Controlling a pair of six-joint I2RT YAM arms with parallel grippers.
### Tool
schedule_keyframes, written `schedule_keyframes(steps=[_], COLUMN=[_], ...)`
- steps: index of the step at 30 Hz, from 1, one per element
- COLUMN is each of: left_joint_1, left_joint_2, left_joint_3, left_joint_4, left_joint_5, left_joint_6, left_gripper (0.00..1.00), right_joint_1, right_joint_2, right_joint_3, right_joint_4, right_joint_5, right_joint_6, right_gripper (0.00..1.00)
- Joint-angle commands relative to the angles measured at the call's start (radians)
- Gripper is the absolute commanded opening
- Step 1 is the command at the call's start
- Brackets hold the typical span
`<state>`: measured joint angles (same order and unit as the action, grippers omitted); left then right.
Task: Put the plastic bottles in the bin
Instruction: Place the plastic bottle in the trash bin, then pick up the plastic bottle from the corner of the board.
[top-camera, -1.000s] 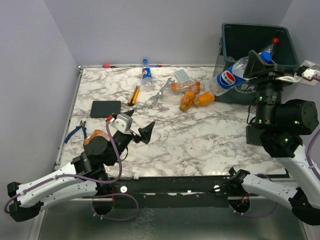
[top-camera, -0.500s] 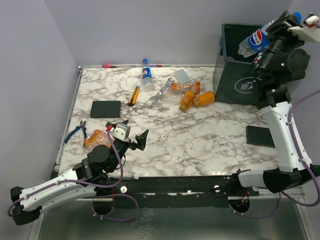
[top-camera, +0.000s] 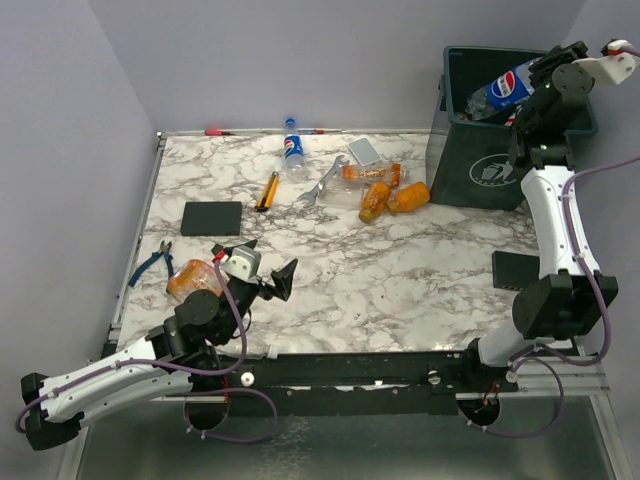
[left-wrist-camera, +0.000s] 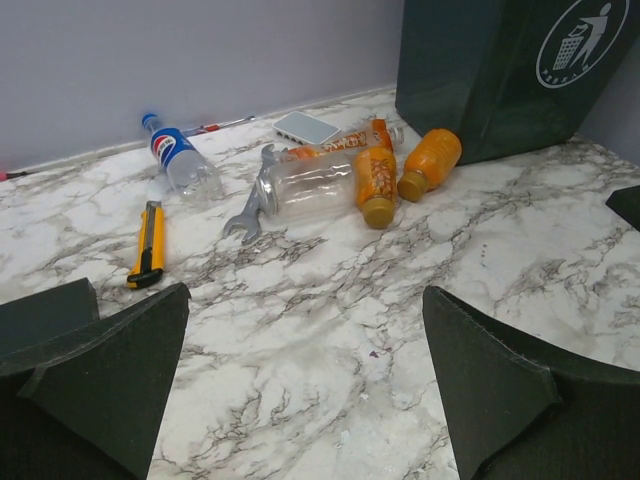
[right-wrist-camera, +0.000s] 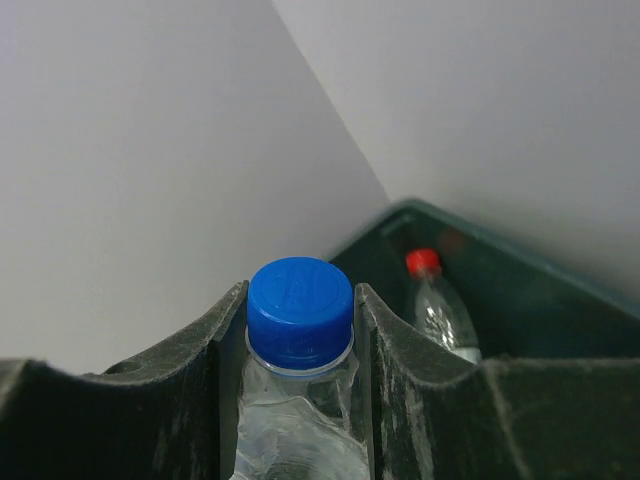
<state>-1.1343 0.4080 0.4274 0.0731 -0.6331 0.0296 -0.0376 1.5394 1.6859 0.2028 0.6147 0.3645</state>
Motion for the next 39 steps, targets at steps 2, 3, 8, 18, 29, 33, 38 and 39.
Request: schedule_keyframes(steps=[2,3,8,18,29,33,38,39], left_joint_1=[0.002,0.004,0.014,0.017,0.022,0.023,0.026,0.028], left_joint_2=[0.022,0.030,0.062,0.061,-0.003,0.039,0.230,0.268], left_joint_3=[-0.016,-0.016,-0.011,-0.017,0.005,0.063,0.218,0.254], left_joint_4=[0.013,0.015,0.016,0.015,0.023,-0.066,-0.396,-0.478], left_joint_5=[-0.012,-0.012,-0.002,-0.033,-0.313,-0.343,-0.388,-0.402], left_joint_6=[0.033,0.035,0.031,0.030,-0.026,-0.167,-0.538,-0.625], left_gripper=[0.99,0.99,0.99,0.99,0.99,0.99,0.99,0.99], right_joint_1=[-0.027,-0.026,-0.027,-0.024,0.145,0.260,0.470,0.511], right_joint_2=[0.075,0.080,0.084,-0.019,-0.455,-0.559,-0.590,-0.594], right_joint_3=[0.017,0.013,-0.007,0.093,-0.257,-0.466,-0.693,-0.752], right_joint_4=[-0.060,-0.060,-0.066,-0.075,-0.028,-0.067,-0.163,-0.158], right_joint_5=[-0.095,-0.111,-0.227,-0.367,-0.809,-0.962,-0.990,-0.972], right_joint_6=[0.068,0.078,0.098,0.191,0.271,0.269,0.212,0.219], right_gripper=[0.01,0.04,0.76,1.00,1.00,1.00,0.99,0.98])
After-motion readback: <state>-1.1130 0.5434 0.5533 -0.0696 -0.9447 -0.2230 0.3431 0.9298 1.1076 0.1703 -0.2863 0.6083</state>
